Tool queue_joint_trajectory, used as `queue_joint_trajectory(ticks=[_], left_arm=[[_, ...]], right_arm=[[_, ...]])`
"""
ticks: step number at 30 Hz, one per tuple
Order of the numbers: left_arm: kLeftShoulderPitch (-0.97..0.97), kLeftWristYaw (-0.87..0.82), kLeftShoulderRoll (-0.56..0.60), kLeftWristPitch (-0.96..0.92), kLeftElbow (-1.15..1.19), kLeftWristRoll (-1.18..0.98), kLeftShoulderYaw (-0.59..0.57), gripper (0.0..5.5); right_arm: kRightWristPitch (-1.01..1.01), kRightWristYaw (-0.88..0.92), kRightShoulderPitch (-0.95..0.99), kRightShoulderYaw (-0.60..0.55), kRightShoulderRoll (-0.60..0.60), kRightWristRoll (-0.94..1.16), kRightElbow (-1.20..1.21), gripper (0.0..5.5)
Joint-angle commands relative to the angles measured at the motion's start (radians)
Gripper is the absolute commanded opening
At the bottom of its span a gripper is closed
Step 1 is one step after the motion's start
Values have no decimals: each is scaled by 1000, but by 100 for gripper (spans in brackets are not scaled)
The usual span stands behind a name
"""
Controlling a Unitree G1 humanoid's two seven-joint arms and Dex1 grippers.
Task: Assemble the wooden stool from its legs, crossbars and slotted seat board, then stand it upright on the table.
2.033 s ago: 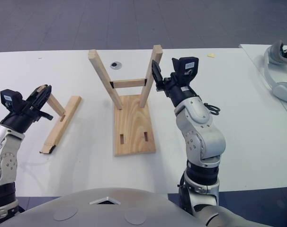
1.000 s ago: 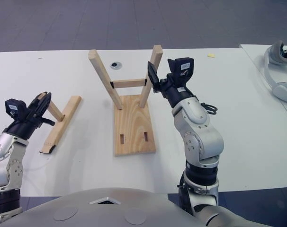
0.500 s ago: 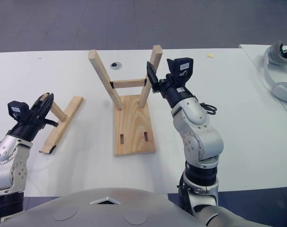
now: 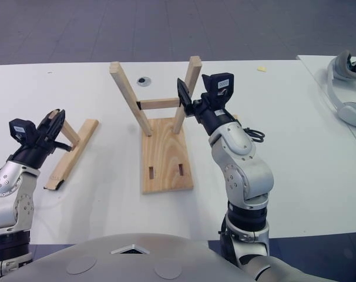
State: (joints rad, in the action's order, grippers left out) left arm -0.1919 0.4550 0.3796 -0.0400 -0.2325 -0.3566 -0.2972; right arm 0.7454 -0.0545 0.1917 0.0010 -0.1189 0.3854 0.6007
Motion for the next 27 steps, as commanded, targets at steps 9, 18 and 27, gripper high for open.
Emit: queue_joint_trajectory(ticks=[9,18,27], left_arm=[[-4,22,11,12,46,13,-7,40],[-75,18,-10,42,17,16,2,40],[-84,5,-15,49,9,22,21,40]], right_arm=[[18,-1,9,-2,-10,-4,5,355],[13,-7,13,-6,-22,-2,-1,355],[10,-6,9,1,-20,-4,-5,355]])
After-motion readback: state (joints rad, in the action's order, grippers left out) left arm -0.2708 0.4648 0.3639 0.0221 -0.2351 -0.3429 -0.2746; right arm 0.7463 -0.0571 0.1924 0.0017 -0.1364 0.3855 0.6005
